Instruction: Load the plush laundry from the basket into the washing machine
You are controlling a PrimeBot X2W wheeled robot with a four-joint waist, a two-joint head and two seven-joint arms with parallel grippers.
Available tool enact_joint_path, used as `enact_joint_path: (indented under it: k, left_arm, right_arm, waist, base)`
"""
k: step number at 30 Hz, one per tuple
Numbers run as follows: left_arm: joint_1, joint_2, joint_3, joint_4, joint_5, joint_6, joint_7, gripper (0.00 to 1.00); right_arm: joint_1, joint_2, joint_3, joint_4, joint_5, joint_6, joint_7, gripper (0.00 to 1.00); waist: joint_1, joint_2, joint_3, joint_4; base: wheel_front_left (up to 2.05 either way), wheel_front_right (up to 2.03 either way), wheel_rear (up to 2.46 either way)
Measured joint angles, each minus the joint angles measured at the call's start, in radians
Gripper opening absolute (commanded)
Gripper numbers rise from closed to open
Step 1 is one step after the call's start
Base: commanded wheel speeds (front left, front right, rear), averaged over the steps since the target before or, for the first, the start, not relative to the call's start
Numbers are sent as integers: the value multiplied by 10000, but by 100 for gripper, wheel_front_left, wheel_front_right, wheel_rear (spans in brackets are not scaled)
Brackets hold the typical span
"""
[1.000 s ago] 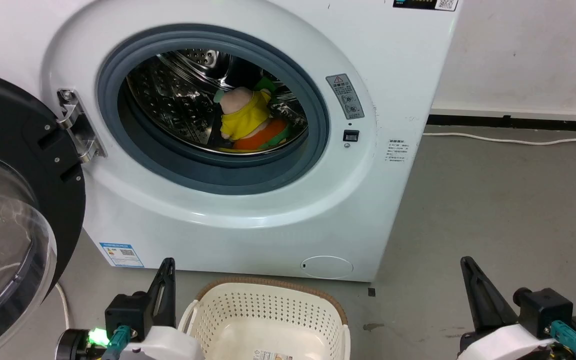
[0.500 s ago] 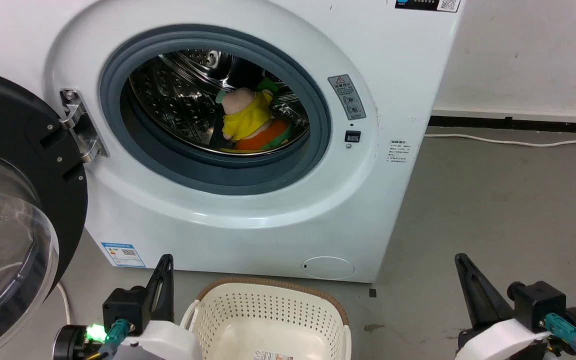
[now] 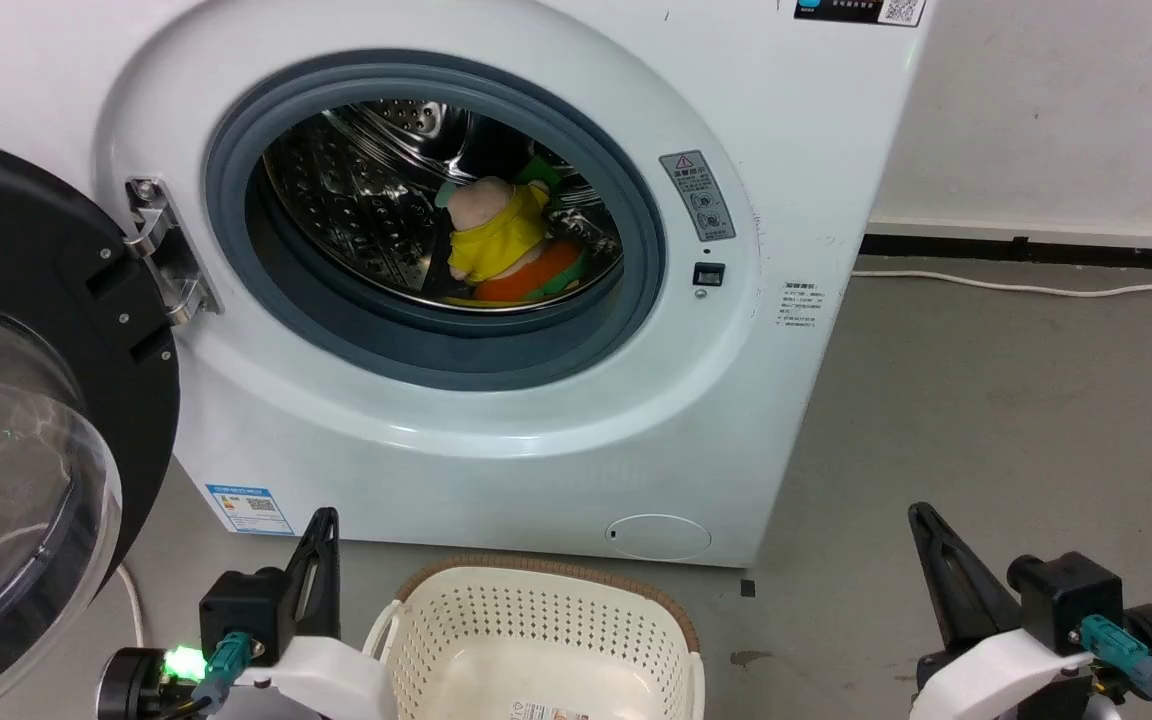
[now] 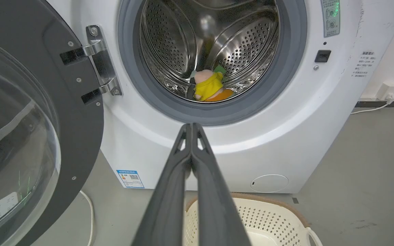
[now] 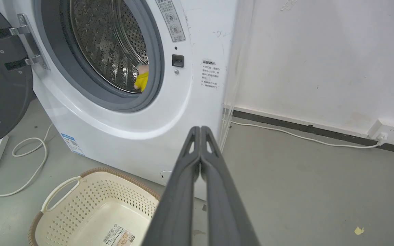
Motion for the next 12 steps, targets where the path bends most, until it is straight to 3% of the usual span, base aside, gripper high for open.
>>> enact_joint_path:
  k: [12]
  left_arm:
    - [-39,-21,117,-61,84,-46,173,0]
  right_arm:
    - [-104,0,-17,-33,-161,2,165,0]
  waist:
    - [0,0,-13,23]
  base:
    - [0,0,0]
